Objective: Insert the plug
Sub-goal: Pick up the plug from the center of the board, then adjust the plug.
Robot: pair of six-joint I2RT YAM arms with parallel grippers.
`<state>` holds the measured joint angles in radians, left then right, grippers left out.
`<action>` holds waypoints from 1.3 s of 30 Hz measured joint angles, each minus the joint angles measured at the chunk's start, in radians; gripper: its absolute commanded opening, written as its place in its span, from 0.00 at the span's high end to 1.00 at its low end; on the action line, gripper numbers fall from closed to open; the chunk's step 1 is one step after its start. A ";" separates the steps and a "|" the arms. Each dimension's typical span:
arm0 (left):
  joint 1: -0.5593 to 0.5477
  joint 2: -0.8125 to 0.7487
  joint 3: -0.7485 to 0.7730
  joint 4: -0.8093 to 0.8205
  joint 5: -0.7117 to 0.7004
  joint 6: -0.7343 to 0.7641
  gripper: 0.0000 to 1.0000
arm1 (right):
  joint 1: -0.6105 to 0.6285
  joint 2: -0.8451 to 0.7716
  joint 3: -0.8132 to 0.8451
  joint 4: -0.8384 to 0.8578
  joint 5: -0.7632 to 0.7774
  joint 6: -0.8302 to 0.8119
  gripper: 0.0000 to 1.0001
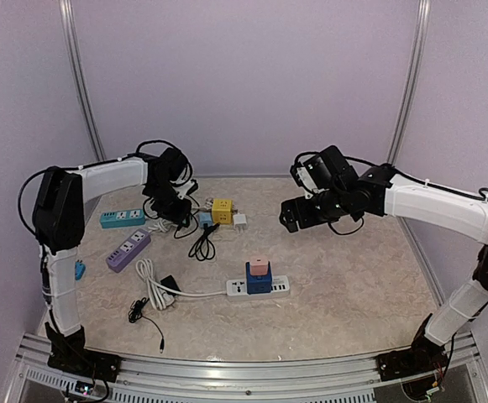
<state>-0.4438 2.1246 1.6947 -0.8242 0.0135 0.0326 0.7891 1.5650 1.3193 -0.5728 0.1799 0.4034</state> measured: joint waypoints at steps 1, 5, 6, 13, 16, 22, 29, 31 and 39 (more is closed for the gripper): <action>0.000 -0.039 0.014 -0.031 -0.008 0.016 1.00 | 0.001 -0.006 0.001 0.002 0.000 -0.008 0.11; -0.002 -0.183 0.207 -0.152 -0.056 0.088 1.00 | 0.006 -0.076 0.002 0.035 -0.006 -0.051 0.14; -0.006 -0.220 0.288 -0.172 -0.085 0.114 1.00 | 0.009 -0.102 0.001 0.055 -0.009 -0.064 0.15; -0.222 -0.472 0.568 -0.163 -0.411 0.314 1.00 | 0.085 -0.350 -0.080 0.373 -0.026 -0.169 0.20; -0.318 -0.549 0.604 -0.156 -0.404 0.304 1.00 | 0.151 -0.362 -0.088 0.527 -0.002 -0.234 0.20; -0.334 -0.585 0.663 -0.157 -0.229 0.148 1.00 | 0.335 -0.215 -0.058 0.805 0.065 -0.417 0.18; -0.340 -0.496 0.674 -0.158 0.058 -0.019 1.00 | 0.449 0.008 0.004 1.149 0.183 -0.632 0.19; -0.341 -0.469 0.674 -0.158 0.127 -0.061 1.00 | 0.455 0.049 0.019 1.228 0.211 -0.669 0.23; -0.343 -0.412 0.676 -0.129 0.343 -0.209 1.00 | 0.456 0.142 0.095 1.508 0.316 -0.741 0.41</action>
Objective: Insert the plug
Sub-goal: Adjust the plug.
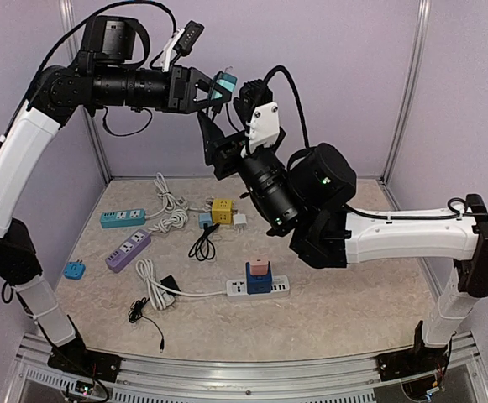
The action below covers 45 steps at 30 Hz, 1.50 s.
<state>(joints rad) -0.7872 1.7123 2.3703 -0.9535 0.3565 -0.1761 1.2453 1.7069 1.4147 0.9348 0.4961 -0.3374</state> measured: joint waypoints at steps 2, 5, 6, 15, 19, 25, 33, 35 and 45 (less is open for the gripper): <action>0.000 0.004 0.005 0.024 0.024 -0.028 1.00 | 0.006 0.028 0.028 0.035 0.026 -0.020 0.46; 0.001 0.006 0.009 0.039 0.052 -0.050 1.00 | 0.007 0.083 0.086 0.080 0.068 -0.042 0.48; 0.000 0.008 0.009 0.040 0.060 -0.055 1.00 | 0.007 0.091 0.092 0.092 0.079 -0.044 0.46; -0.001 -0.001 0.027 0.000 -0.148 0.148 1.00 | -0.004 -0.086 -0.157 -0.008 0.005 0.035 0.33; -0.023 -0.050 -0.016 0.000 -0.378 0.405 1.00 | -0.066 -0.232 -0.172 -0.259 -0.171 0.187 0.29; -0.157 -0.187 -0.249 0.121 -0.697 0.846 1.00 | -0.161 -0.320 -0.047 -0.526 -0.356 0.432 0.20; -0.333 -0.370 -0.659 0.372 -0.830 1.223 1.00 | -0.163 -0.235 0.087 -0.681 -0.537 0.590 0.13; -0.356 -0.383 -0.674 0.404 -0.838 1.259 1.00 | -0.163 -0.211 0.094 -0.706 -0.582 0.598 0.12; -0.353 -0.496 -0.847 0.457 -0.782 1.426 1.00 | -0.195 -0.288 -0.021 -0.716 -0.765 0.598 0.06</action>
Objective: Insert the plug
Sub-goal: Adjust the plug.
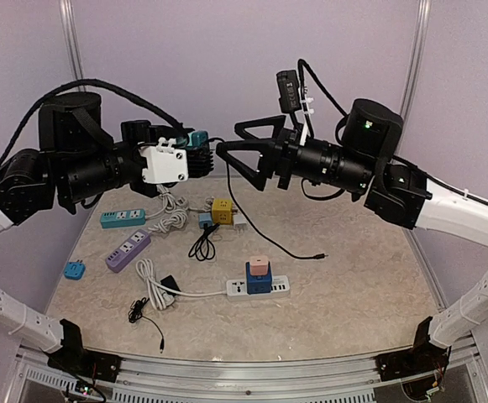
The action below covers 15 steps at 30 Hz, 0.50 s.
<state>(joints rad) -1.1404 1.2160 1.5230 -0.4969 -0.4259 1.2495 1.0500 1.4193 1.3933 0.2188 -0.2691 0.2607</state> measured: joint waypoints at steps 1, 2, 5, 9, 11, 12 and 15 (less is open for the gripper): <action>0.002 -0.015 -0.016 -0.016 0.011 0.019 1.00 | -0.003 -0.024 -0.019 -0.011 -0.012 -0.030 0.05; 0.005 -0.024 -0.019 -0.030 0.024 0.034 1.00 | -0.006 -0.052 -0.041 -0.030 -0.016 -0.067 0.05; 0.006 -0.042 -0.009 -0.046 0.048 0.064 1.00 | -0.008 -0.099 -0.071 -0.094 0.039 -0.174 0.05; 0.001 -0.052 -0.007 -0.045 0.056 0.097 1.00 | -0.008 -0.039 -0.043 -0.142 0.074 -0.255 0.05; -0.001 -0.051 -0.007 -0.046 0.058 0.105 1.00 | -0.008 0.020 -0.023 -0.156 0.064 -0.275 0.07; -0.002 -0.050 -0.007 -0.046 0.060 0.108 1.00 | -0.008 0.051 -0.015 -0.159 0.065 -0.283 0.08; -0.006 -0.050 -0.007 -0.045 0.060 0.112 1.00 | -0.008 0.114 -0.009 -0.157 0.084 -0.295 0.10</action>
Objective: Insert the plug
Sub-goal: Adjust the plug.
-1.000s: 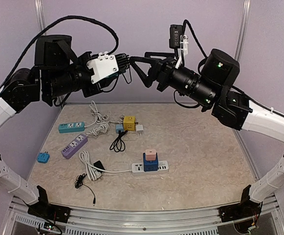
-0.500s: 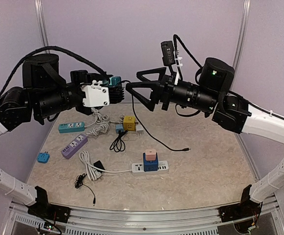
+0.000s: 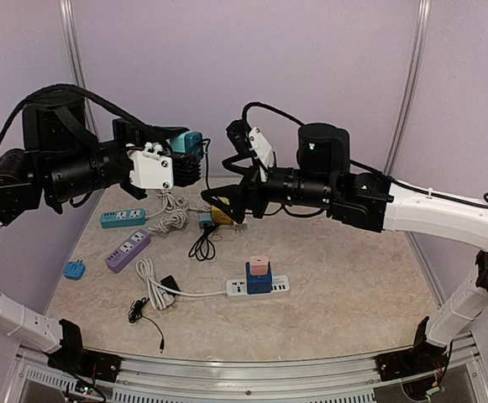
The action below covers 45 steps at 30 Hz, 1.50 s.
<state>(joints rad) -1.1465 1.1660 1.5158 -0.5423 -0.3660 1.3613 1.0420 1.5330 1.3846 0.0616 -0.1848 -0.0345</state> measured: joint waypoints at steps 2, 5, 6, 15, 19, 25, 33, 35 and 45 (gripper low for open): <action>-0.002 0.000 0.000 0.000 0.000 0.001 1.00 | 0.000 0.040 0.023 0.005 0.007 -0.002 0.17; -0.002 0.000 0.000 0.001 0.000 0.001 1.00 | 0.000 0.105 0.090 0.014 0.007 0.007 0.68; -0.002 0.000 0.000 0.002 0.000 0.000 1.00 | 0.000 0.117 0.104 0.018 0.008 0.010 0.94; 0.034 -0.009 -0.037 0.022 -0.051 -0.033 1.00 | -0.003 0.057 0.088 0.011 0.093 0.063 1.00; 0.145 0.004 -0.097 0.070 -0.119 -0.050 1.00 | 0.047 -0.056 0.080 -0.012 0.094 -0.019 1.00; 0.240 0.072 -0.031 0.149 -0.166 -0.090 1.00 | 0.123 -0.204 -0.044 -0.033 0.033 -0.044 0.01; 0.145 -0.024 -0.055 0.210 -0.154 -0.092 1.00 | 0.013 -0.132 -0.053 -0.388 -0.017 0.045 0.00; 0.143 -0.060 -0.098 0.225 -0.153 -0.073 1.00 | 0.011 -0.155 -0.065 -0.386 -0.062 0.047 0.00; 0.075 -0.071 -0.116 0.210 -0.114 -0.069 1.00 | 0.013 -0.225 0.053 -0.206 0.016 0.171 0.21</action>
<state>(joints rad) -1.0718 1.0946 1.3994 -0.3325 -0.4801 1.2919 1.0546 1.3075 1.4380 -0.1448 -0.1688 0.1360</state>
